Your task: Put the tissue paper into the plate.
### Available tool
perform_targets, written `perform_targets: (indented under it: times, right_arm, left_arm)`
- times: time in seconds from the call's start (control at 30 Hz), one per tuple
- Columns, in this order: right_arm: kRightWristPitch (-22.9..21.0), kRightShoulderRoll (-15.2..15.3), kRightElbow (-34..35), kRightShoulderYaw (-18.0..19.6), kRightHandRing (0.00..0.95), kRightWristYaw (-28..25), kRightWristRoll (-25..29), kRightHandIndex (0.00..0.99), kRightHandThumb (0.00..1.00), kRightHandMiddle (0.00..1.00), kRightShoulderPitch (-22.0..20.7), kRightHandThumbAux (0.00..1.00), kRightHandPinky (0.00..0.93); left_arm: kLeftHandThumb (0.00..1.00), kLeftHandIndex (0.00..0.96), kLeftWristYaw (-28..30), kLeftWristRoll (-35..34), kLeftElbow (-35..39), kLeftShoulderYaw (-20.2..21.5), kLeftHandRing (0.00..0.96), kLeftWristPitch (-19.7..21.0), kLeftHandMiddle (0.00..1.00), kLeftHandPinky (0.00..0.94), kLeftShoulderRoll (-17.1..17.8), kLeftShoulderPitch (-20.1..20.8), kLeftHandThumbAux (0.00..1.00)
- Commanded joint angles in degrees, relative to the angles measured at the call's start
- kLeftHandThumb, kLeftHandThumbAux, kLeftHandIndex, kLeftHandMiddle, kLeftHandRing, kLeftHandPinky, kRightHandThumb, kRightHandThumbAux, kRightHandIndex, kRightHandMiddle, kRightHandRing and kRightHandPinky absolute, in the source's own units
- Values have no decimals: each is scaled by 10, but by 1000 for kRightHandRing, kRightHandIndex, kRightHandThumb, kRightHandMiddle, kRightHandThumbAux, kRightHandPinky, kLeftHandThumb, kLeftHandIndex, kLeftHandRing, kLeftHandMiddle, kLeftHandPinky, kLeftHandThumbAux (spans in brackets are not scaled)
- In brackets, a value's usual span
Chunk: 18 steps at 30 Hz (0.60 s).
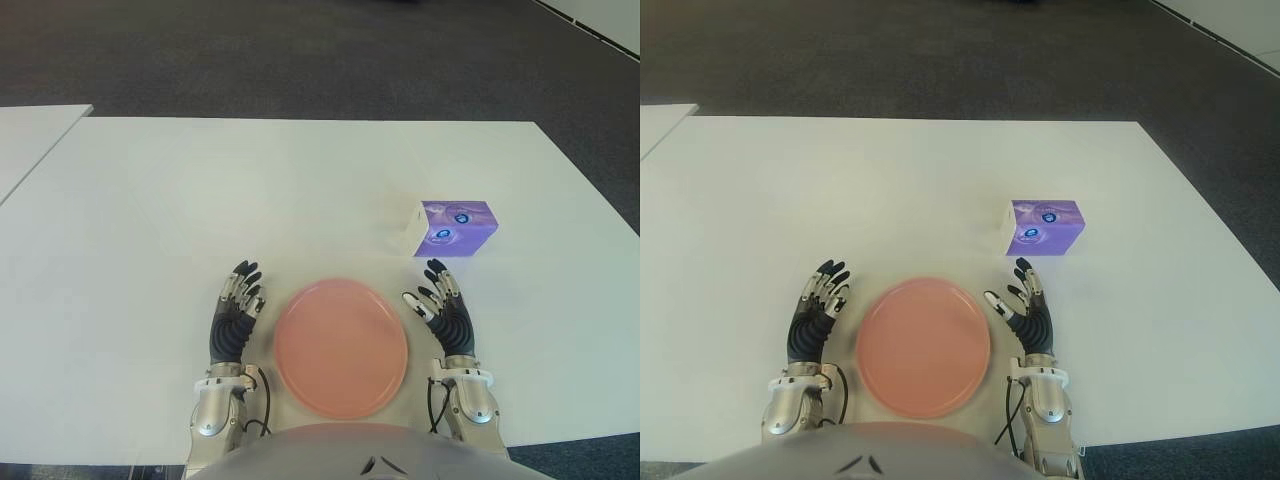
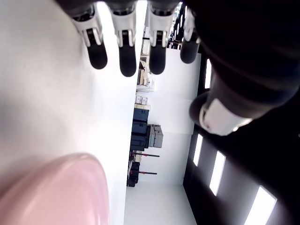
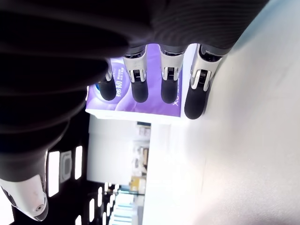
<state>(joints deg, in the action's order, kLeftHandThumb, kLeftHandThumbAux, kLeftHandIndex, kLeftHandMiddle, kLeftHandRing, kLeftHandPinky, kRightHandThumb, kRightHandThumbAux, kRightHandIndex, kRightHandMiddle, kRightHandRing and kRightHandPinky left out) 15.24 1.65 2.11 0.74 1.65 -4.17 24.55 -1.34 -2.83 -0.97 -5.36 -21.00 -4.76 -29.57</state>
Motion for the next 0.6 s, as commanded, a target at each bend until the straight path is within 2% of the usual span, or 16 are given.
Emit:
perform_targets:
  times: [0.03, 0.3, 0.6]
  right_arm:
    - [-36, -1, -32, -1, 85, -2, 2, 80, 314, 102, 25, 628, 96]
    - [-33, -1, -30, -1, 84, -3, 3, 79, 311, 103, 26, 624, 87]
    - [-43, -1, -25, -1, 83, -2, 1, 74, 309, 102, 27, 620, 87]
  left_arm:
    - [227, 127, -12, 3, -34, -2, 169, 33, 159, 183, -17, -5, 683]
    - [251, 141, -10, 2, -41, -1, 202, 23, 180, 226, -16, -1, 691]
    - [253, 147, -18, 12, -42, -4, 186, 20, 172, 200, -16, -2, 682]
